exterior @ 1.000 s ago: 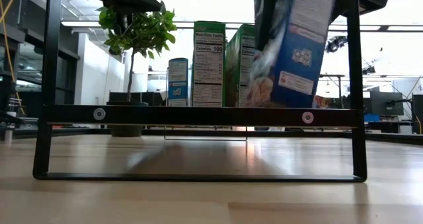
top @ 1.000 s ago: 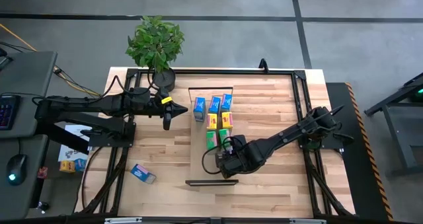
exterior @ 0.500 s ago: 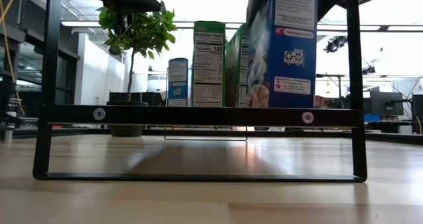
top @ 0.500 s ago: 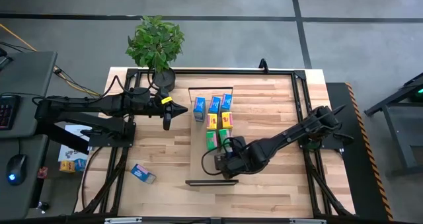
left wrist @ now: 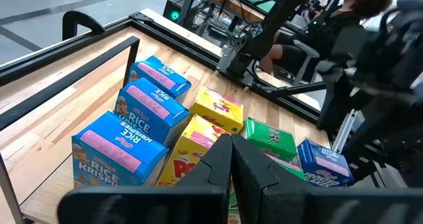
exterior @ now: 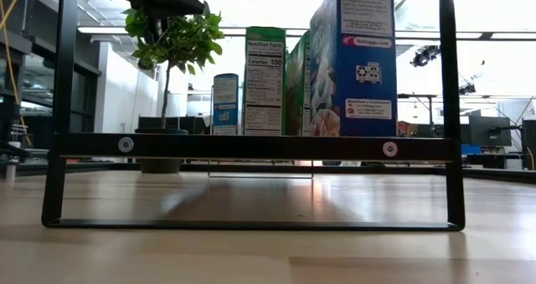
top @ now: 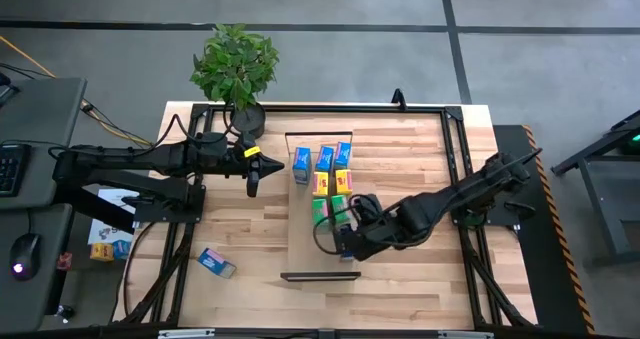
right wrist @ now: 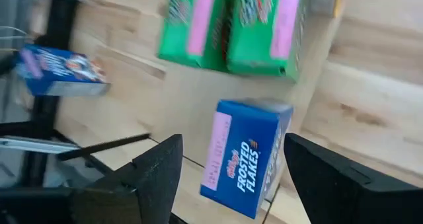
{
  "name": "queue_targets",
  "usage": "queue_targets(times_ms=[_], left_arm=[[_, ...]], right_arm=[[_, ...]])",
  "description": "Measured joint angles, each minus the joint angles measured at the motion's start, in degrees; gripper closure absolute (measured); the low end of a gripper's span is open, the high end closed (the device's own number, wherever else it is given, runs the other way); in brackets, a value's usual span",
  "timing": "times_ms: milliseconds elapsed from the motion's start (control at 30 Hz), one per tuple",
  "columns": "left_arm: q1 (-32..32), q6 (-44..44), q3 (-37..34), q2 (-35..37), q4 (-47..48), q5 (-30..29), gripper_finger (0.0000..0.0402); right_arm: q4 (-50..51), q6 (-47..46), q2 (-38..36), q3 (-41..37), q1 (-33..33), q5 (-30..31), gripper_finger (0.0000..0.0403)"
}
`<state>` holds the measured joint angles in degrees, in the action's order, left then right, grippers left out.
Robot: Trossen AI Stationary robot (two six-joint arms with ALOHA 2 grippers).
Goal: Stack cereal on shelf
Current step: Put the blue cereal box on the shelf aligned with the other blue cereal box
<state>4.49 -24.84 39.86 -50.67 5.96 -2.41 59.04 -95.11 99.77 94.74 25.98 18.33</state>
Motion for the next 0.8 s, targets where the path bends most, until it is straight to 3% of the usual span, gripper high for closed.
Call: queue_targets(times_ms=[533, 800], left_arm=[[0.00, -0.52, 0.00, -0.01, -4.69, 0.08, 0.0388], [-0.04, -2.47, 0.00, -0.01, -10.93, 3.40, 0.0331]], right_arm=[[3.71, 13.76, -11.59, 0.02, -3.83, 12.54, 0.0146], [24.88, 18.62, -13.37, 0.02, -9.83, 15.83, 0.0146]])
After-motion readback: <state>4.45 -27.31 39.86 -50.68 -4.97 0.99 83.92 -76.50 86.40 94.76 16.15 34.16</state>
